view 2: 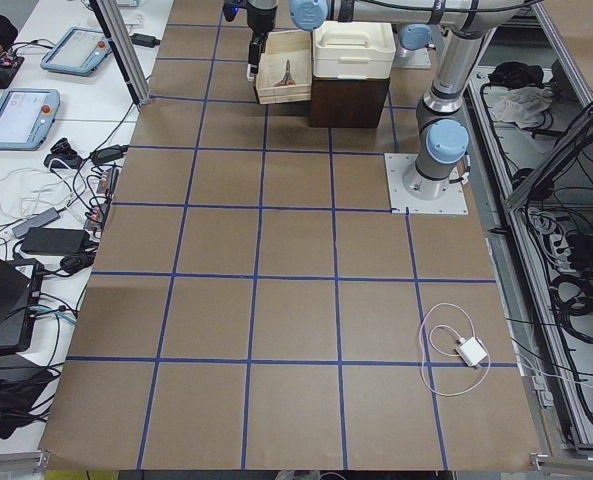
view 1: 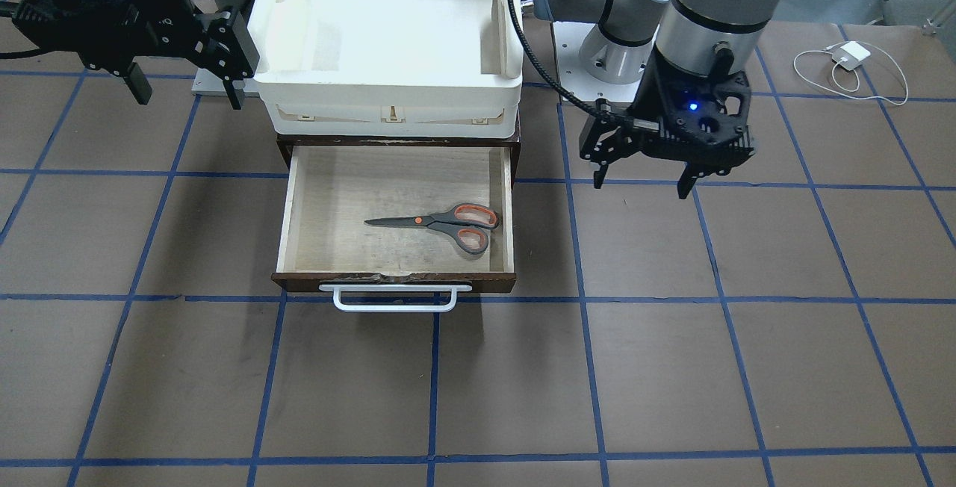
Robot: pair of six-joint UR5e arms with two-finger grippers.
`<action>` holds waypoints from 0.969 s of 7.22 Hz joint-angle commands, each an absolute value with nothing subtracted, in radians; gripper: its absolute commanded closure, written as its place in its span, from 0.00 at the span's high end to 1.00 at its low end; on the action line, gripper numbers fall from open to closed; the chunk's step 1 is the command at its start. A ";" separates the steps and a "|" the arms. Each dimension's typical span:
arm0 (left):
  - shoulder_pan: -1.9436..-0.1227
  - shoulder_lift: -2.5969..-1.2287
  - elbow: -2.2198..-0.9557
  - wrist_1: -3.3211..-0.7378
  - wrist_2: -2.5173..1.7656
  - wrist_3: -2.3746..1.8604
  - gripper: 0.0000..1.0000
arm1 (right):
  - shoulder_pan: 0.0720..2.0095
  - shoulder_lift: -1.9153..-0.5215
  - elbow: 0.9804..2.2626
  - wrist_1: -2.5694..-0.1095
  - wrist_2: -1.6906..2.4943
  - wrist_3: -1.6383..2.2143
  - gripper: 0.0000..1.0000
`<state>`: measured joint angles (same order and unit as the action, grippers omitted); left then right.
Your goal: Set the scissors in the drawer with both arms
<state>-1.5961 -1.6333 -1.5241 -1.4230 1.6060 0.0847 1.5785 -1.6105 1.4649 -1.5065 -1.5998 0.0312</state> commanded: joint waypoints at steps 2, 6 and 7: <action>-1.530 -1.614 -1.548 -1.460 1.609 0.067 1.00 | 1.578 -1.611 1.465 -1.487 -1.589 0.034 1.00; -1.522 -1.566 -1.560 -1.505 1.571 0.061 1.00 | 1.578 -1.608 1.465 -1.486 -1.585 0.032 1.00; -1.523 -1.566 -1.562 -1.509 1.571 0.061 1.00 | 1.578 -1.606 1.465 -1.485 -1.585 0.032 1.00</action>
